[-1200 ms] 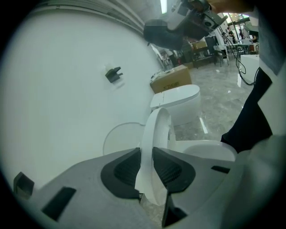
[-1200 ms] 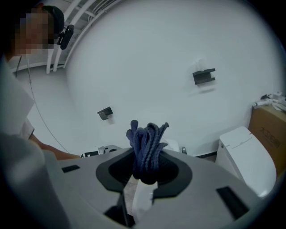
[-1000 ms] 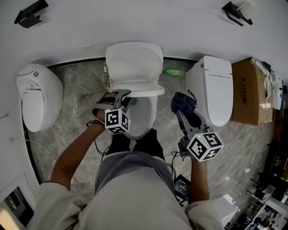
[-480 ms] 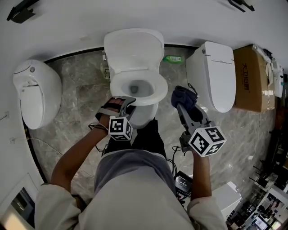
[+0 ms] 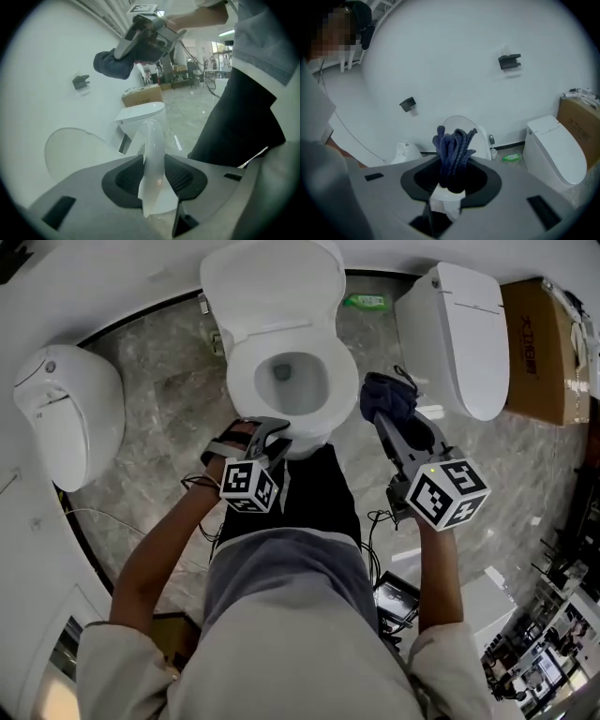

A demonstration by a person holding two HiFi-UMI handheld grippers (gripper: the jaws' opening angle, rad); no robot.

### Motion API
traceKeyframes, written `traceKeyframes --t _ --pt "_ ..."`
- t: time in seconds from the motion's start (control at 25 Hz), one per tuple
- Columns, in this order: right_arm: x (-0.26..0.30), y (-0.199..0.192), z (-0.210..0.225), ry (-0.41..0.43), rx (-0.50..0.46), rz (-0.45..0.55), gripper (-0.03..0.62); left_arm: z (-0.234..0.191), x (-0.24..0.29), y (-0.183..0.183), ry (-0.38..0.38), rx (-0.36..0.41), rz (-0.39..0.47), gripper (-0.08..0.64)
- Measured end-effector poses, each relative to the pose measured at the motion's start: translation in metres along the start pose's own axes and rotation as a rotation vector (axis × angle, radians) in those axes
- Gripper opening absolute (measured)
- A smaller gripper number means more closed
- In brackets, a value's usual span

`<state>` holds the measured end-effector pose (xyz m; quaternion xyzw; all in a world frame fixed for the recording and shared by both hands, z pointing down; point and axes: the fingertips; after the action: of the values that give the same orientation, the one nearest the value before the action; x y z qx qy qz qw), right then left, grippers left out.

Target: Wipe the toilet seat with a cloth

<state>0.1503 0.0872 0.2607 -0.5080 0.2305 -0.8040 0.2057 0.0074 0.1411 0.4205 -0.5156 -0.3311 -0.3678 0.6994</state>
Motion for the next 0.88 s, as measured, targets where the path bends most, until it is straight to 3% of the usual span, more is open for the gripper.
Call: traceKeyframes --t 0.2,0.48,0.88 --pt "0.018 -0.007 0.009 0.035 -0.007 -0.048 0.103 0.024 0.008 -0.003 -0.113 -0.087 0.029 0.134" --pt "0.066 -0.029 0.023 0.083 -0.035 -0.145 0.103 0.058 0.033 -0.015 -0.189 -0.065 0.023 0.153" --pt "0.109 -0.077 0.044 0.123 0.006 -0.247 0.103 0.127 0.084 -0.036 -0.311 -0.001 -0.039 0.166"
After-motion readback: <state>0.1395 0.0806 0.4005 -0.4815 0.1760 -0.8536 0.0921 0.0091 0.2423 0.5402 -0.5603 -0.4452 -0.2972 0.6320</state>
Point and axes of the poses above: the fingertips, and each gripper's own axes: x forward along the fingers, z to its right, y out of its top, and after that the axes turned 10 degrees about -z, right-handed
